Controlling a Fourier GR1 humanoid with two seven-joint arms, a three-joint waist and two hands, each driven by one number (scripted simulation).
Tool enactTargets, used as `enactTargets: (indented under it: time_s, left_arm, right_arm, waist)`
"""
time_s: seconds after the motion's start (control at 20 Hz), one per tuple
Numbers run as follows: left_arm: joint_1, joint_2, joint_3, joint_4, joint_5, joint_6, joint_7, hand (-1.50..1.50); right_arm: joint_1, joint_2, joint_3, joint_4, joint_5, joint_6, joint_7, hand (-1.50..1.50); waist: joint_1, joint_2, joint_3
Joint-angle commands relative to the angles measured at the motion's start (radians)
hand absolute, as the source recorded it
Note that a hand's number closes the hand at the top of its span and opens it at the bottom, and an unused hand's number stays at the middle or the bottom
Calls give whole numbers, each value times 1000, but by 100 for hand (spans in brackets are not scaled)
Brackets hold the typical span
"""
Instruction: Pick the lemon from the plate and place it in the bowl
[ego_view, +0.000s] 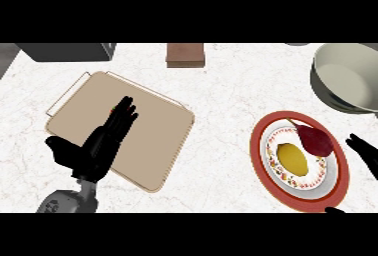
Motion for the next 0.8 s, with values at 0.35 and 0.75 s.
enactTargets:
  time_s: [0.35, 0.75]
  left_arm:
    - [3, 6, 4, 7, 8, -54, -8, 0]
    - [-61, -54, -7, 29, -26, -20, 36, 0]
  right_arm:
    - [-196, 19, 185, -207, 163, 402, 760, -150]
    - [-415, 176, 262, -81, 157, 607, 1053, -150]
  waist:
    - [50, 9, 4]
    - [34, 5, 6]
